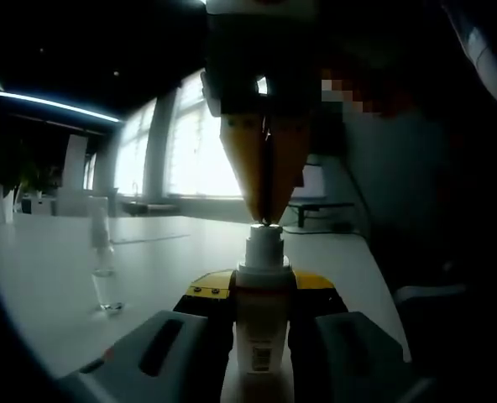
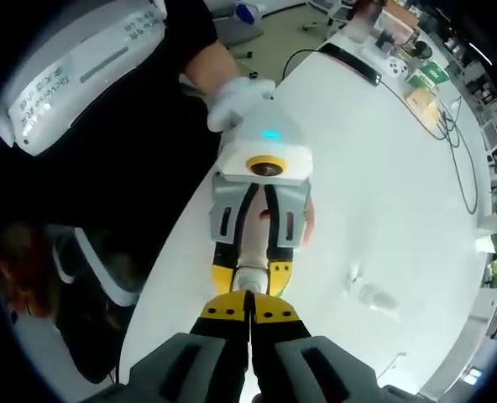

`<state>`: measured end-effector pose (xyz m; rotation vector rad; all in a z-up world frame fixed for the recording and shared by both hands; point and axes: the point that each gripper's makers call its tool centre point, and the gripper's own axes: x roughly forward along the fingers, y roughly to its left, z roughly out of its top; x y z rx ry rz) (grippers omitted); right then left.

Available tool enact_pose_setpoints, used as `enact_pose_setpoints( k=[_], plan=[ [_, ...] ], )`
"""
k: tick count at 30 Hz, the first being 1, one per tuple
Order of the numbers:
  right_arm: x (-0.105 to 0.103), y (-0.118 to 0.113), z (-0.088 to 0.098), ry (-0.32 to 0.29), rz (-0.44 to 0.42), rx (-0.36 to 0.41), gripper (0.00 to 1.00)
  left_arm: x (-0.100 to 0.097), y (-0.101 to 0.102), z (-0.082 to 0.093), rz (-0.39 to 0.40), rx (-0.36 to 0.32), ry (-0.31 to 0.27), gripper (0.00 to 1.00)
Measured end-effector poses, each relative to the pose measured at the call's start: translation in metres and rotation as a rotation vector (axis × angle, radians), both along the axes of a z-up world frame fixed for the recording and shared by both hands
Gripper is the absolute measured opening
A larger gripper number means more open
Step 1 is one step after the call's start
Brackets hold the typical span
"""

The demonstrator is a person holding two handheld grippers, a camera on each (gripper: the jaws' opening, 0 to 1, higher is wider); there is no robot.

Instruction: Clamp pump bottle remove cover press pump head put on cover

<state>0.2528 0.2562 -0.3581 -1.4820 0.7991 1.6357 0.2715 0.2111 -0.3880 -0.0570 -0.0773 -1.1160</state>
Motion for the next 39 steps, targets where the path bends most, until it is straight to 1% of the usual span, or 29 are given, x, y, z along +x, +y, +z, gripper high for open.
enact_pose_setpoints(
  k=[12,39],
  plan=[
    [-0.002,-0.0003,0.002,-0.009,0.007,0.016,0.0,0.0001,-0.0001,0.0001,0.001,0.0,0.0,0.15],
    [-0.0002,0.0006,0.0035,0.001,0.0,0.018,0.0,0.0003,-0.0001,0.0002,0.0,0.003,0.007,0.15]
  ],
)
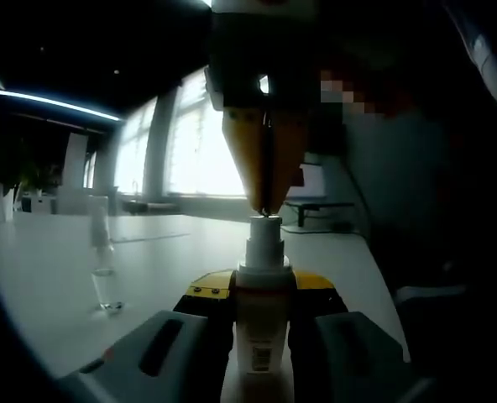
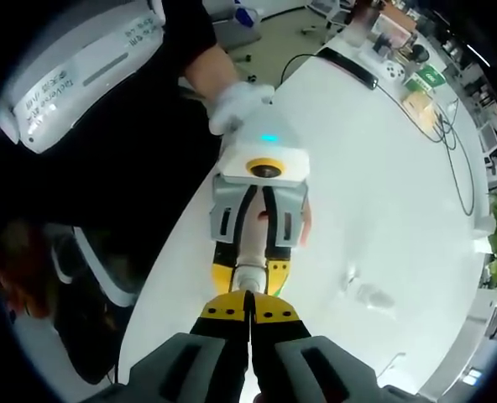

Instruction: Clamp pump bottle remove cover press pump head put on cover

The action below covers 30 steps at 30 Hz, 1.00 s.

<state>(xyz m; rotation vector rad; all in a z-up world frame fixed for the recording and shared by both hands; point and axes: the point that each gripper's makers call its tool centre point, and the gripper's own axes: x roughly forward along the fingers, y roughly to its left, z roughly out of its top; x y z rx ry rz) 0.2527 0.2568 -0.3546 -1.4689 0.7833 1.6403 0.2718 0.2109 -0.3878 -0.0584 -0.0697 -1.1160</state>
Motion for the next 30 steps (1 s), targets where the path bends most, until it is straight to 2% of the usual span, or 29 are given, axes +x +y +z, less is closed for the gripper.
enact_pose_setpoints(
  k=[30],
  plan=[
    [-0.0024,0.0,-0.0041,-0.008,-0.01,-0.023,0.0,-0.0005,0.0008,0.0004,-0.009,0.001,-0.003,0.15]
  ],
)
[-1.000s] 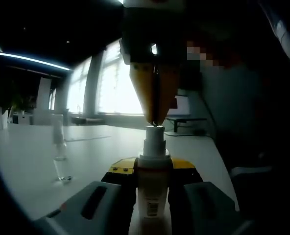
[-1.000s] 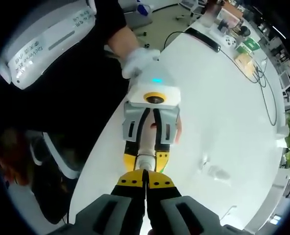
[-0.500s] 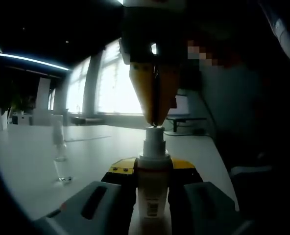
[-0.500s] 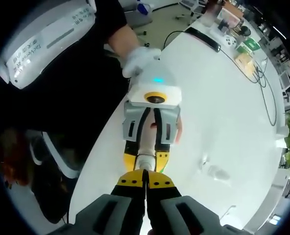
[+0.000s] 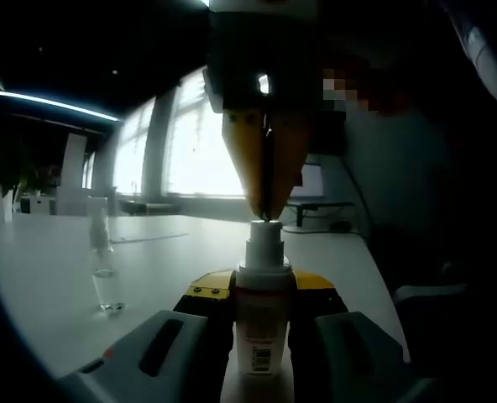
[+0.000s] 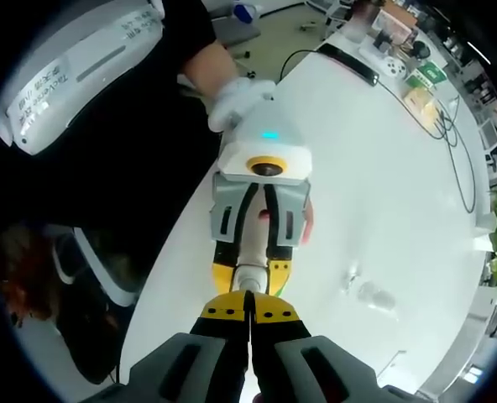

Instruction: Clamp pump bottle remove cover press pump head put on cover

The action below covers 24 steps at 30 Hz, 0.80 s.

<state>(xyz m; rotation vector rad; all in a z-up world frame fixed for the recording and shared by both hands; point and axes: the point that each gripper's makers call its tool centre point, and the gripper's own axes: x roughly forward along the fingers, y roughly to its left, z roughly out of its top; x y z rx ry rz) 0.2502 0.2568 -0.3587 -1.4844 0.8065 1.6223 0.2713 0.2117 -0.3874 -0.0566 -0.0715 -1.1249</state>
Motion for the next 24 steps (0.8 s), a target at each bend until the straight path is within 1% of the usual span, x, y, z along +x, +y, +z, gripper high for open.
enact_pose_setpoints(
  k=[8,16,24],
  plan=[
    [-0.0005,0.0009,-0.0033,0.005,0.012,-0.011,0.0,0.0002,0.0002,0.0,0.0,-0.001,0.0,0.15],
    [0.0011,-0.0002,0.0022,0.017,-0.013,0.018,0.0,0.0001,0.0001,0.0,0.001,-0.002,0.0,0.15],
    [0.0011,0.0001,0.003,0.009,-0.011,0.031,0.0,0.0001,0.0,-0.0001,0.002,-0.003,0.0,0.15]
  ],
)
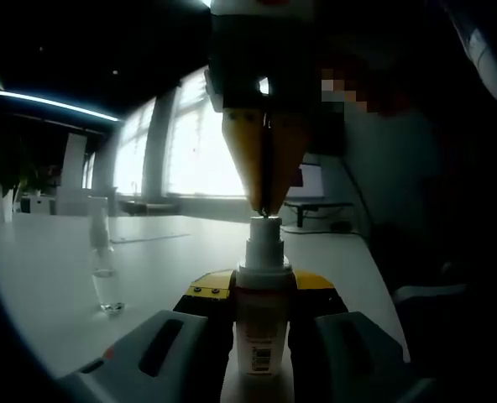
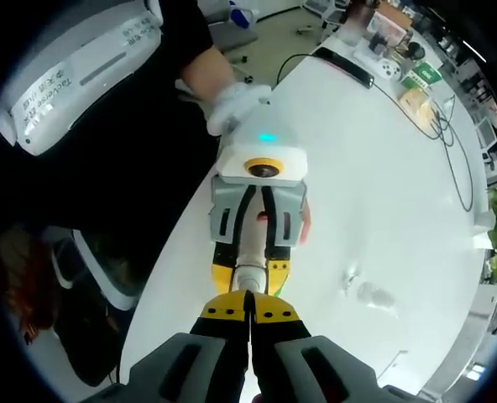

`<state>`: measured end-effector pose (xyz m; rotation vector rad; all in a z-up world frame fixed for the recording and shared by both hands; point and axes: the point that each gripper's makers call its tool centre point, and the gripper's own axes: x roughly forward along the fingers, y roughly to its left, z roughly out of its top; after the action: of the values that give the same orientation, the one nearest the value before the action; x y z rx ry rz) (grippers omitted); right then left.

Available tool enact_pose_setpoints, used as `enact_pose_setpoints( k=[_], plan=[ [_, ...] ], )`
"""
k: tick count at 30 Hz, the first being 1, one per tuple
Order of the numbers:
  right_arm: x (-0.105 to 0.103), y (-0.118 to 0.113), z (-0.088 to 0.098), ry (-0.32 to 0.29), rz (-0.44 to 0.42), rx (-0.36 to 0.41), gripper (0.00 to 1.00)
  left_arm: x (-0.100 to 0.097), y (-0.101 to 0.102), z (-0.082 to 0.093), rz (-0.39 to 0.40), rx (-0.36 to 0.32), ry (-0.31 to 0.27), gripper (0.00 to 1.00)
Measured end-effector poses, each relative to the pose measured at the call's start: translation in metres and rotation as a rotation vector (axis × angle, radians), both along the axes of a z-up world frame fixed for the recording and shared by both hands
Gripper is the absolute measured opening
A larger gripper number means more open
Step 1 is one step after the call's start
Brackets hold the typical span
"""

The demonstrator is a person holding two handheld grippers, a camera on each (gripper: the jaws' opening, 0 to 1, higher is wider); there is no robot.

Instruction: Clamp pump bottle remove cover press pump head put on cover

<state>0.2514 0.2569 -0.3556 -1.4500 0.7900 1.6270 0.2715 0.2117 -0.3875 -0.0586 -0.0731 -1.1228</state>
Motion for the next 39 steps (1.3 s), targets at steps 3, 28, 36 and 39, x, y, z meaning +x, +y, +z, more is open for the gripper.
enact_pose_setpoints(
  k=[3,28,36,39],
  plan=[
    [-0.0004,0.0,-0.0004,0.0,0.001,0.0,0.0,0.0,-0.0001,0.0,0.0,0.0,0.0,0.15],
    [0.0009,0.0004,0.0008,0.001,0.007,-0.001,0.0,0.0002,0.0001,0.0002,0.0,0.0,0.0,0.15],
    [0.0005,0.0005,0.0008,0.002,0.01,-0.003,0.0,0.0001,0.0002,0.0002,0.0,0.0,0.0,0.15],
    [0.0,0.0004,0.0004,0.005,0.006,-0.003,0.0,0.0002,0.0002,0.0002,0.0,0.0,-0.001,0.15]
  ],
)
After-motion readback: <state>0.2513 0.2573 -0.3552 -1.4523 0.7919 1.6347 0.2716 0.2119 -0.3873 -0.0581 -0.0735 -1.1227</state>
